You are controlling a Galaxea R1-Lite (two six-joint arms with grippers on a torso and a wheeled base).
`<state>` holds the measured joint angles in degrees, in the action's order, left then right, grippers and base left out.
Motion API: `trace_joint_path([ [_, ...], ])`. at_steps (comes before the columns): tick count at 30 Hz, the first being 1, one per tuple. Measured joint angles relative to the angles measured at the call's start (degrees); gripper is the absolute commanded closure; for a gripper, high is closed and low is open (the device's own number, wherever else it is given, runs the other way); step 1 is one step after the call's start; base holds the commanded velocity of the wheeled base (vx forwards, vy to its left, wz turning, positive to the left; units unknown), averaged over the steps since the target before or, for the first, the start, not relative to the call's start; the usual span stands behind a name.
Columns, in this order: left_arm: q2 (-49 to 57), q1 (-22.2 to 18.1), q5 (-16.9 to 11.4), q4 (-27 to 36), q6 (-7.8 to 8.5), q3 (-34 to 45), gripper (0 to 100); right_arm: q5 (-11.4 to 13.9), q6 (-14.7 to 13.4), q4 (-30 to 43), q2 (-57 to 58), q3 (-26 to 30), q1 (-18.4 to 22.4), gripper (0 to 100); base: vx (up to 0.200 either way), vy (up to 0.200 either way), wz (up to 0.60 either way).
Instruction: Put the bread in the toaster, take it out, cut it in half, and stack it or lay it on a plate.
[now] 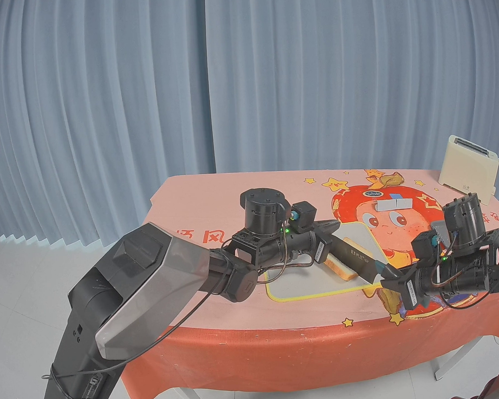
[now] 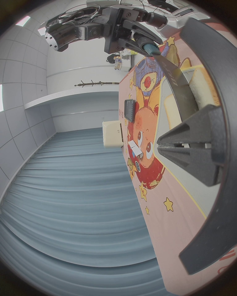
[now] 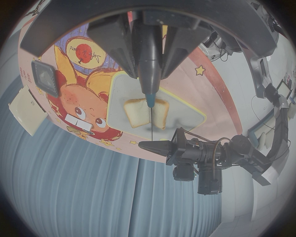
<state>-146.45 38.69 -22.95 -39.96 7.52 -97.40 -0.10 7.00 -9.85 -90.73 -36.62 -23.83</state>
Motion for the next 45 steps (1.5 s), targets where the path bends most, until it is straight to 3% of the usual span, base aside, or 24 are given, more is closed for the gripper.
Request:
trace_joint_path([
  [45,-0.02,-0.11,-0.17,0.33,0.39,-0.8,100,-0.15,0.2,0.26,-0.52,-0.74,0.74,100,0.0,0.0,0.0],
])
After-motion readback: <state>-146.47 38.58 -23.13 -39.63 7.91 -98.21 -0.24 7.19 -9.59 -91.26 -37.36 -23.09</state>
